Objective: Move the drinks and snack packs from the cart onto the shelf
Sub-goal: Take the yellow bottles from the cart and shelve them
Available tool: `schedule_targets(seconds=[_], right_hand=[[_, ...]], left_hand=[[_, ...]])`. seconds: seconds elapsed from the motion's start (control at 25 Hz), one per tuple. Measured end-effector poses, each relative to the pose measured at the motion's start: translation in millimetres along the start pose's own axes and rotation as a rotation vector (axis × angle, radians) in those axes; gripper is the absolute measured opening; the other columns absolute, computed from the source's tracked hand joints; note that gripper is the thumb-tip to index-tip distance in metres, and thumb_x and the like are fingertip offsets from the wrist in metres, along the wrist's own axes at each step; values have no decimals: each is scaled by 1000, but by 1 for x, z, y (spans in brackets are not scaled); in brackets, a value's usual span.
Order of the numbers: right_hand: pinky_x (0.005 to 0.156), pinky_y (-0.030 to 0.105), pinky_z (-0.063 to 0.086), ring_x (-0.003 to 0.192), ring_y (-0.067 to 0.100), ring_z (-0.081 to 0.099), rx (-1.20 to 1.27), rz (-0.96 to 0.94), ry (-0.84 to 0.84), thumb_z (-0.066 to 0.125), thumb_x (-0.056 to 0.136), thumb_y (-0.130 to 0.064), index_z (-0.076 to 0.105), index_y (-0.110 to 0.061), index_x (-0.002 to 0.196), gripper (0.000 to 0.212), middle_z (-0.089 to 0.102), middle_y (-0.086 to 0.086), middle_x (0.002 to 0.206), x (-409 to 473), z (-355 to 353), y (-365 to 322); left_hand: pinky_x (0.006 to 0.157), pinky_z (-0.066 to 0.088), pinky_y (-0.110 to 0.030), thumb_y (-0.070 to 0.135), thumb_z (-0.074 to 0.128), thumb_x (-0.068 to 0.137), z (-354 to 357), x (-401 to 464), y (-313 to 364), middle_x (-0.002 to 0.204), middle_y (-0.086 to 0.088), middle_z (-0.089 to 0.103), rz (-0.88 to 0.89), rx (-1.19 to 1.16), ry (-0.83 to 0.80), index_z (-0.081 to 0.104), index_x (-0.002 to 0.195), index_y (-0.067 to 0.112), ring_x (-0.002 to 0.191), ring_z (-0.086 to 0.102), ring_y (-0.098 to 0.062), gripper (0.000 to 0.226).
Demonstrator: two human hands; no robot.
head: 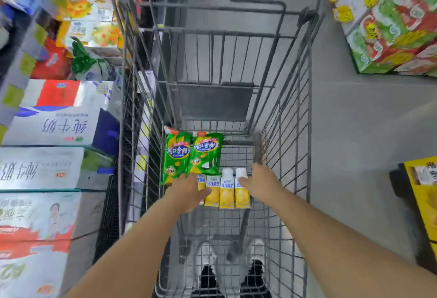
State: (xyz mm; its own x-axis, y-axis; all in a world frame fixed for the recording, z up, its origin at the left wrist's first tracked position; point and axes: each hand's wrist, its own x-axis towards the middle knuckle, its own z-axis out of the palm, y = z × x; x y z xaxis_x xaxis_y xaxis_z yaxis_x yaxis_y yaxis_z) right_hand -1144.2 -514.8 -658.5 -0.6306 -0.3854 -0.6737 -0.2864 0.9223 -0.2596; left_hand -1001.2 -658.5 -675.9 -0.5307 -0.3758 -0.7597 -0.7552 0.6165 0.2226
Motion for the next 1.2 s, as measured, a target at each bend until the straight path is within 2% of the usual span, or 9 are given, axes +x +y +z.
schedule_targets(seconds=[0.16, 0.48, 0.56, 0.68, 0.8, 0.84, 0.88, 1.04, 1.2], right_hand=[[81, 33, 50, 111, 35, 64, 92, 148, -36, 66, 89, -38, 64, -2, 118, 46, 65, 21, 121, 58, 74, 26], [88, 37, 49, 115, 38, 61, 233, 269, -11, 66, 91, -29, 56, 5, 126, 50, 63, 22, 126, 105, 132, 48], [90, 39, 49, 118, 38, 59, 234, 313, 3, 69, 89, -32, 49, 6, 129, 58, 58, 22, 129, 105, 134, 48], [90, 39, 51, 117, 35, 59, 182, 353, 18, 74, 82, -45, 56, 0, 126, 66, 57, 17, 125, 104, 138, 54], [88, 37, 52, 117, 33, 59, 199, 378, -65, 76, 78, -49, 64, -9, 121, 60, 64, 15, 121, 105, 134, 55], [88, 37, 54, 115, 32, 60, 212, 380, -67, 78, 76, -49, 66, -10, 118, 58, 66, 15, 119, 105, 133, 56], [89, 38, 55, 114, 32, 61, 212, 373, -64, 79, 75, -48, 68, -11, 114, 56, 67, 15, 118, 103, 130, 53], [84, 34, 56, 108, 30, 66, 188, 297, -101, 81, 75, -43, 70, -10, 109, 48, 70, 14, 115, 82, 109, 36], [76, 33, 56, 95, 26, 69, 320, 193, -83, 86, 74, -31, 68, -6, 111, 49, 72, 12, 110, 45, 57, 7]], left_hand=[[110, 35, -40, 54, 45, 96, 55, 51, -14, 148, -20, 38, -107, -103, -44, 29, 147, -2, 137, 36, -33, 77], [100, 46, -45, 42, 59, 94, 87, 102, -14, 153, -20, 17, -281, -591, 54, 25, 148, 2, 128, 43, -40, 76], [99, 46, -49, 42, 60, 92, 90, 105, -16, 148, -19, 28, -315, -592, 90, 30, 143, 3, 123, 47, -41, 71], [90, 51, -47, 44, 63, 89, 88, 111, -19, 127, -20, 55, -334, -561, 84, 40, 130, 0, 111, 58, -39, 64], [56, 45, -31, 45, 68, 86, 81, 112, -23, 91, -16, 65, -344, -603, 8, 53, 118, -1, 76, 64, -27, 59], [53, 41, -28, 45, 70, 84, 81, 109, -25, 79, -12, 62, -356, -624, -27, 59, 111, 0, 65, 59, -23, 54], [54, 44, -28, 43, 74, 82, 82, 105, -28, 76, -9, 61, -370, -669, -57, 61, 103, 1, 63, 59, -22, 48], [65, 61, -39, 19, 87, 72, 83, 69, -40, 97, -16, 74, -491, -1023, -215, 60, 108, 2, 79, 74, -28, 49], [68, 59, -36, 9, 84, 74, 47, 20, -35, 90, -9, 76, -367, -1094, -187, 66, 101, 5, 79, 73, -21, 33]])
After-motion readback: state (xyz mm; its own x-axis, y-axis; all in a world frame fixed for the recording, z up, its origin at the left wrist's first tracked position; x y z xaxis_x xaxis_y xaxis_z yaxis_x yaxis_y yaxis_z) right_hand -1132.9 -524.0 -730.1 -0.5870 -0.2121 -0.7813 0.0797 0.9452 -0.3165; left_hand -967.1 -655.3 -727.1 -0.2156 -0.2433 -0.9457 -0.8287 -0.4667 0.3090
